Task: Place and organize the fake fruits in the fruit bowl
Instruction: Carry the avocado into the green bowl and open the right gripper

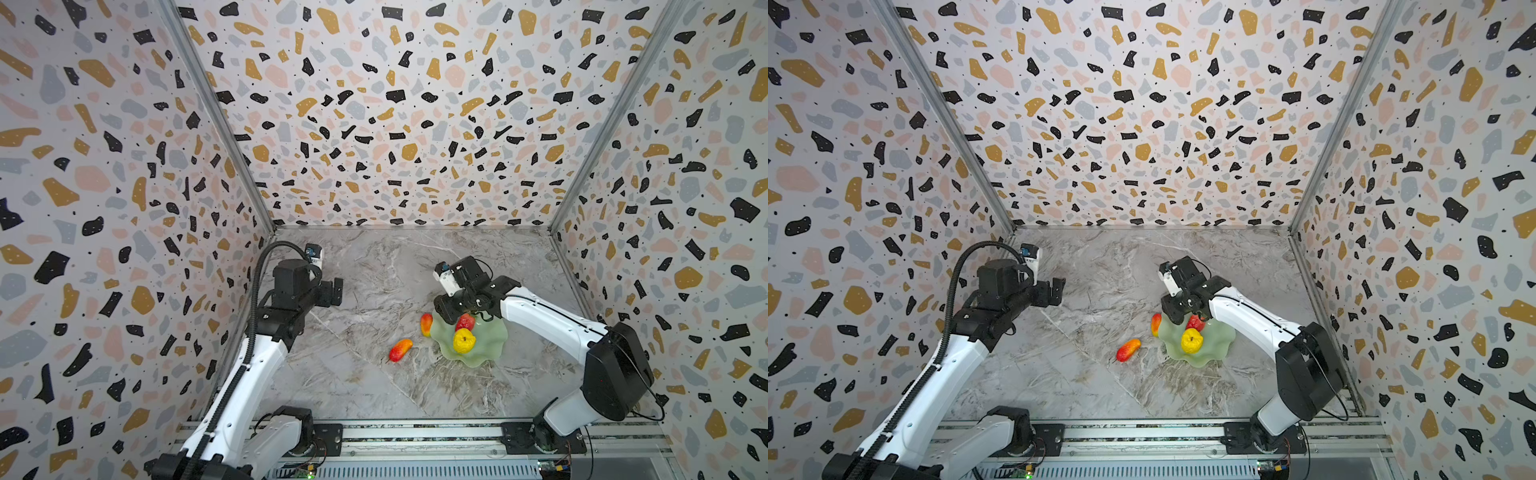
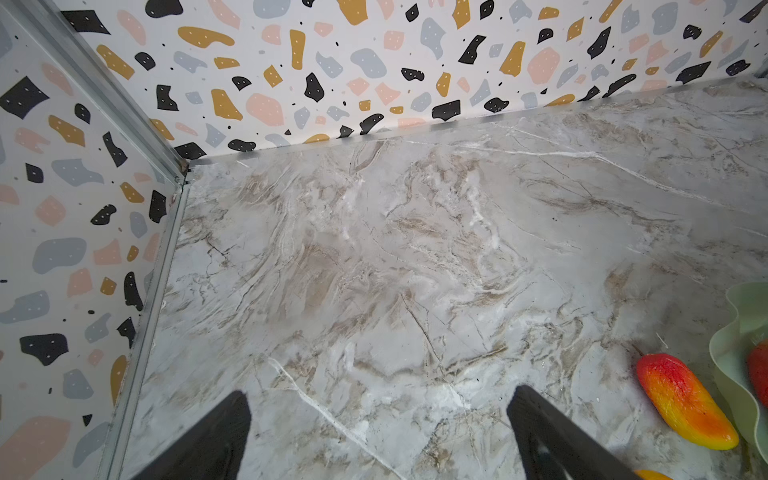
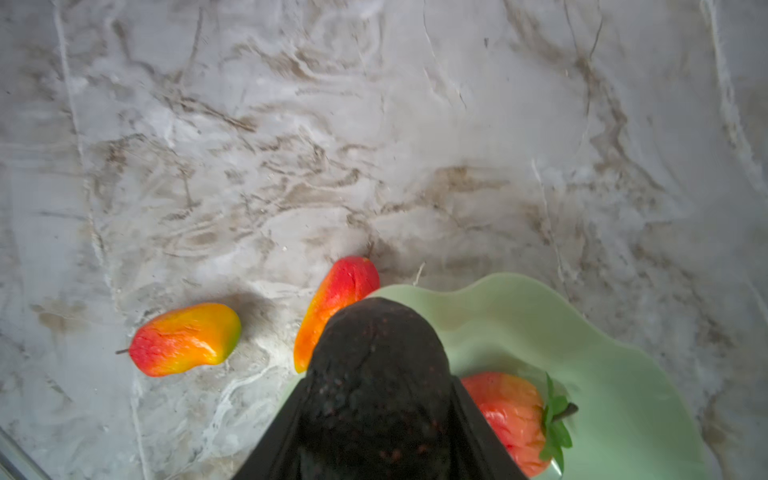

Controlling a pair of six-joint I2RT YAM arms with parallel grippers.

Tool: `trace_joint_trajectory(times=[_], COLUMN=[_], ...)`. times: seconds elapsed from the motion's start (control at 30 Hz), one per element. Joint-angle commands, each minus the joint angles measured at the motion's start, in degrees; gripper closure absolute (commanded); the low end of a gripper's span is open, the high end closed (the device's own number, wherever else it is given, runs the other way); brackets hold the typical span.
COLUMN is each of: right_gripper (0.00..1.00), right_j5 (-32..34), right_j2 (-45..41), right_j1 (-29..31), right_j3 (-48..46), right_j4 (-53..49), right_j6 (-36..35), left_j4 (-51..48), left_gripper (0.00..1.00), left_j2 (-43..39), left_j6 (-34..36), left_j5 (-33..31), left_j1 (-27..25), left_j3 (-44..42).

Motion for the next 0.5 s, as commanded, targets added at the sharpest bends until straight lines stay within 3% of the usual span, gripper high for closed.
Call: trace_joint_trajectory(times=[0.0, 0.47], right_gripper=[0.79, 0.79], right_j5=[0.34, 0.22], right_j2=[-3.77, -2.92], right_j1=[-0.52, 1.14], right_j3=[-2.25, -10.68], right_j4=[2.43, 16.94], right_j6=[2.03, 19.79], left_j4=[1.08, 1.12], left_gripper=[0.00, 0.00], left_j2=[-0.76, -1.02], left_j6=[0.12, 0.01], left_j5=[0.11, 0.58], left_j1=[0.30, 0.30], left_j3=[0.05, -0.04])
